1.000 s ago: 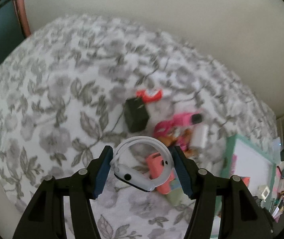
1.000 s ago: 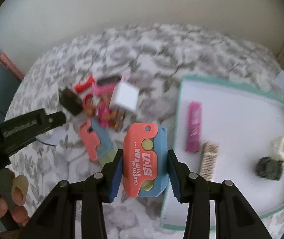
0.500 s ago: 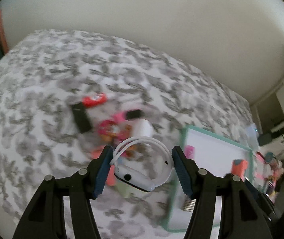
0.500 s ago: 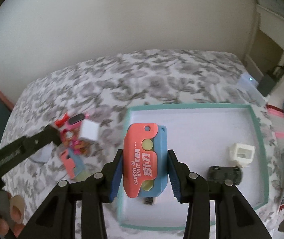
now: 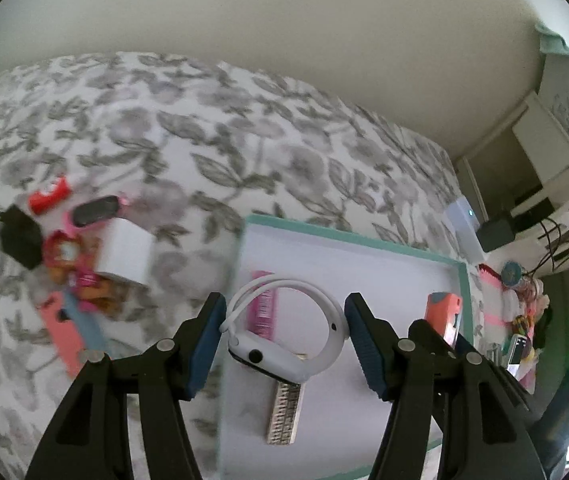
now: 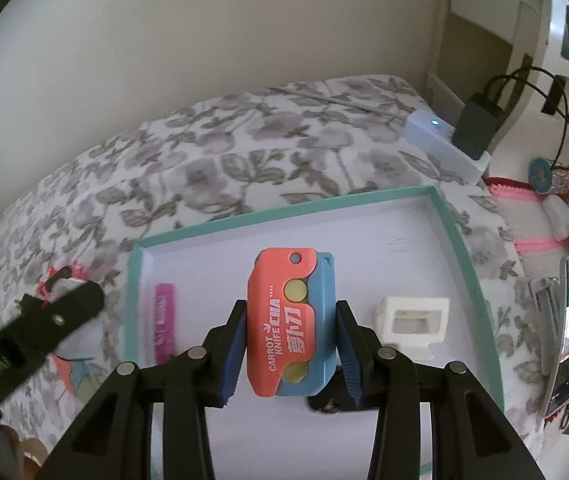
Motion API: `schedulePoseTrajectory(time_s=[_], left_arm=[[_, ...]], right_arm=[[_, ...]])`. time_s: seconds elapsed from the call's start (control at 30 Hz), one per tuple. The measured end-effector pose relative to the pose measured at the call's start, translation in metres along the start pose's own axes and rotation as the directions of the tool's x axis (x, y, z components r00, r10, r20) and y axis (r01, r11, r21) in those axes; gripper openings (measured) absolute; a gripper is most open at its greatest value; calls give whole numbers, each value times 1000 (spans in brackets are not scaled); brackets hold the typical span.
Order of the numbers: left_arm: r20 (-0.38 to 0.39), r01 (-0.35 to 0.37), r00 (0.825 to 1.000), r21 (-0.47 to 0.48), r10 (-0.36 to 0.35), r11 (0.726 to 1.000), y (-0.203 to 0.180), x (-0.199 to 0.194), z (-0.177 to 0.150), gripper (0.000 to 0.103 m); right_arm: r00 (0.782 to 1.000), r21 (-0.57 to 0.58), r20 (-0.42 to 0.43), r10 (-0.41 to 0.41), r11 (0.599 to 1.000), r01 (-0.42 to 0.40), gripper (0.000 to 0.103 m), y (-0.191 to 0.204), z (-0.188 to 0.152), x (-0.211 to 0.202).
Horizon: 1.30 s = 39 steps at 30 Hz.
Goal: Organize rigid objects
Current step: 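Carry the watch band and orange-blue knife into the tray and open both tools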
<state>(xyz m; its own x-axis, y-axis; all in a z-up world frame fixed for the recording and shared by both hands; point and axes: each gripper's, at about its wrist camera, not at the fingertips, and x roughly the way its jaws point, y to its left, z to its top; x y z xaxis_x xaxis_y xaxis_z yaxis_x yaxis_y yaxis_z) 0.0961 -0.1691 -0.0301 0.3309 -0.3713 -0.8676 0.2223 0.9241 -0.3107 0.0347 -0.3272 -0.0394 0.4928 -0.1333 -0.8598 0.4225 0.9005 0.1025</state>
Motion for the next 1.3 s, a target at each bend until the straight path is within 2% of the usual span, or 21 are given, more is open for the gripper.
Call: schedulePoseTrajectory(time_s=[0.17,0.83,1.23,1.3], left_arm=[[36,20,999,88,-23,996,-23,9,-3,64],[-54,52,997,50,-49,997,-10,35,-14,65],[-47,52,998,56,-49,997,-11,24,-13,69],[-43,49,998,63,-46,997,-13,21,-13,70]], right_arm=[[1000,25,23,-14,1000,13,45,-14,3,3],[998,46,-57,-41,998,43,45,-24,-9,23],[994,37,-95,-47,998,51,46,-22,-14,25],[994,28,-91,-53,998,56,51,-20,-14,23]])
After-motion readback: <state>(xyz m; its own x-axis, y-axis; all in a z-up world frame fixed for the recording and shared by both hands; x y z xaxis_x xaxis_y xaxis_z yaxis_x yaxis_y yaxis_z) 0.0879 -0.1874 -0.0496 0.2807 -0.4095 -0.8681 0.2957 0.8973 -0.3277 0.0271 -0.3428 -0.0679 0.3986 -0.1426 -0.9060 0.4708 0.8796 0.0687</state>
